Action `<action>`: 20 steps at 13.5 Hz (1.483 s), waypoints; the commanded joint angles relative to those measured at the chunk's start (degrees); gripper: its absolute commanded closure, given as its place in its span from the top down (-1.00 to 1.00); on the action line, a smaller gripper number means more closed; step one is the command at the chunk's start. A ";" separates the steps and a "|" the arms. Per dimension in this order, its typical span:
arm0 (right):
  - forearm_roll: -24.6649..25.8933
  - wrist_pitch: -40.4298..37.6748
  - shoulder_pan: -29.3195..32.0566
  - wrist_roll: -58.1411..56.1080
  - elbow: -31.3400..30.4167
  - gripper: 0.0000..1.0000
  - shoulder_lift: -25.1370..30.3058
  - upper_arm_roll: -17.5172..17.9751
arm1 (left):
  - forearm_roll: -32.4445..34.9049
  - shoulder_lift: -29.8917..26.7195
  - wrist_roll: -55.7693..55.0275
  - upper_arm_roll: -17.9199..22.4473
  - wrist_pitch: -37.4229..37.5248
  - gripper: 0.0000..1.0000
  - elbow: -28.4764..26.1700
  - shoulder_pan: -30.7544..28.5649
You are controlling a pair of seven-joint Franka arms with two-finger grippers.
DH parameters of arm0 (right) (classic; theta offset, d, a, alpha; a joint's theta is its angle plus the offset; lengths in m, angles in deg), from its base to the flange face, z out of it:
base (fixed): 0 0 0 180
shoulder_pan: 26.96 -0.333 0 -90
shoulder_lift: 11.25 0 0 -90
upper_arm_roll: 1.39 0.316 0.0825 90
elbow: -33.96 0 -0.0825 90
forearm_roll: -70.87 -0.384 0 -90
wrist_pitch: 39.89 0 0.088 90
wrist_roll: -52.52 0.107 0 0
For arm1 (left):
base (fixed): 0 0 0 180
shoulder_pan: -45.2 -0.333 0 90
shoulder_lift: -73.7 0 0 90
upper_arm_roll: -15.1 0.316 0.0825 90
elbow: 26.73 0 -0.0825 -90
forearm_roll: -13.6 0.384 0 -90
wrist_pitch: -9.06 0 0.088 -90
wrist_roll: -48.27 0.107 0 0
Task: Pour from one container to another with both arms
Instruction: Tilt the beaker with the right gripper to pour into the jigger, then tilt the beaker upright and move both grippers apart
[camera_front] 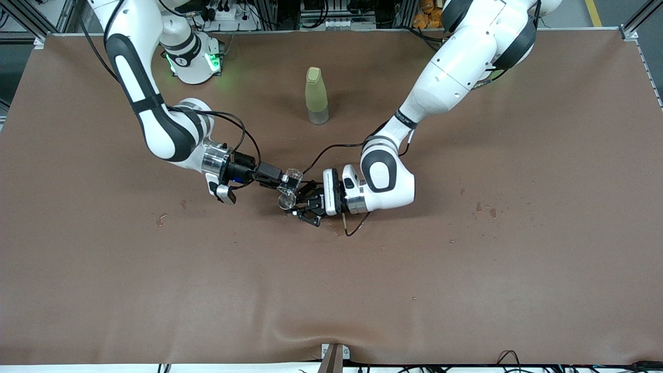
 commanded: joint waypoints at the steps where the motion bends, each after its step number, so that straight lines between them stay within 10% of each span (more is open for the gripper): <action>1: -0.91 -0.07 0.72 2.28 0.85 -1.00 0.28 0.29 | -1.48 0.24 0.87 0.53 -1.02 -1.00 1.14 0.89; 20: 0.58 -2.16 3.35 10.49 2.17 -1.00 0.19 -0.06 | -1.13 -0.37 0.61 0.79 -1.81 -1.00 0.87 0.89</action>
